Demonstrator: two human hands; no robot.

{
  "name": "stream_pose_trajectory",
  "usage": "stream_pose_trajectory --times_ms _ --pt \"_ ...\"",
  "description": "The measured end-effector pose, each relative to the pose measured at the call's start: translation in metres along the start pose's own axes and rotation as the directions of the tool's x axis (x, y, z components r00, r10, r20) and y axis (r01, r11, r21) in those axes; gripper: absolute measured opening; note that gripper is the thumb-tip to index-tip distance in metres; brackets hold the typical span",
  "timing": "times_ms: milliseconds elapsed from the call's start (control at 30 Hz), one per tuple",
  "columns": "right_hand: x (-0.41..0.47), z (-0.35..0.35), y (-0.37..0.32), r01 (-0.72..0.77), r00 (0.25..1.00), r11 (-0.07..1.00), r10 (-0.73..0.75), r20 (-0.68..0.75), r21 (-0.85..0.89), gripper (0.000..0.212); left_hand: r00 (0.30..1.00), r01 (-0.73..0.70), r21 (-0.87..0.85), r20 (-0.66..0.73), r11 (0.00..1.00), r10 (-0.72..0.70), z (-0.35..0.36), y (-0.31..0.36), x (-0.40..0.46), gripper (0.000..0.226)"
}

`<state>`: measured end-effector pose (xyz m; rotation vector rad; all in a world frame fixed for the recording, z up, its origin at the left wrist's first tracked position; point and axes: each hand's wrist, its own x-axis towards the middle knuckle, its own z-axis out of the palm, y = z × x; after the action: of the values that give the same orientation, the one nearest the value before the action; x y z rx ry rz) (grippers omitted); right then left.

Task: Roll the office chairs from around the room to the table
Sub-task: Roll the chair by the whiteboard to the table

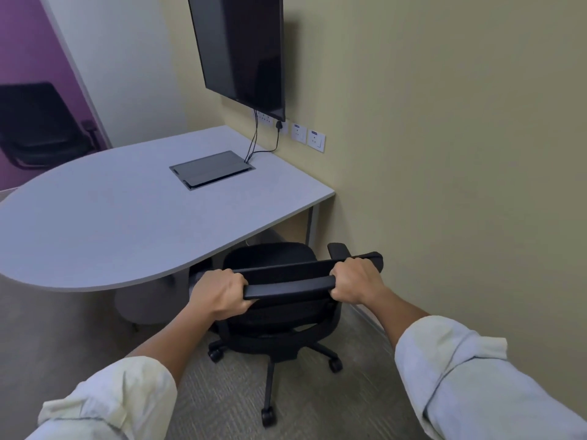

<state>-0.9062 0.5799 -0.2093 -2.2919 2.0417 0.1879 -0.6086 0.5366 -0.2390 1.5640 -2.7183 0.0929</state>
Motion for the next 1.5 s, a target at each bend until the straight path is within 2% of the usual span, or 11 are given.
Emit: stream_pose_trajectory --times_ms 167,333,633,800,1200,1333,1500 --pt "0.034 -0.006 0.057 0.101 0.995 0.995 -0.101 0.014 -0.014 0.01 0.996 0.088 0.037 -0.019 0.995 -0.087 -0.003 0.041 0.03 0.05" --pt "0.069 -0.009 0.079 0.145 0.989 0.989 -0.145 0.003 -0.03 0.018 0.987 0.159 0.023 -0.021 0.987 -0.158 -0.001 0.05 0.053 0.048" --pt "0.154 -0.015 0.084 0.219 0.976 0.976 -0.219 -0.013 -0.019 0.014 0.958 0.284 0.026 0.033 0.959 -0.285 0.002 0.019 0.108 0.037" --pt "0.202 -0.023 0.098 0.24 0.97 0.968 -0.242 -0.021 -0.074 0.013 0.954 0.298 -0.002 0.022 0.955 -0.298 -0.003 0.009 0.144 0.032" --pt "0.293 -0.035 0.106 0.319 0.947 0.943 -0.321 -0.011 -0.092 0.023 0.908 0.416 -0.006 0.065 0.909 -0.414 -0.004 -0.016 0.2 0.031" --pt "0.324 -0.036 0.12 0.358 0.933 0.929 -0.359 0.009 -0.094 0.014 0.881 0.468 0.007 0.078 0.884 -0.467 0.0 -0.012 0.222 0.03" --pt "0.36 -0.047 0.13 0.402 0.914 0.911 -0.405 -0.017 -0.094 0.026 0.858 0.511 0.008 0.052 0.859 -0.511 -0.002 -0.016 0.252 0.033"
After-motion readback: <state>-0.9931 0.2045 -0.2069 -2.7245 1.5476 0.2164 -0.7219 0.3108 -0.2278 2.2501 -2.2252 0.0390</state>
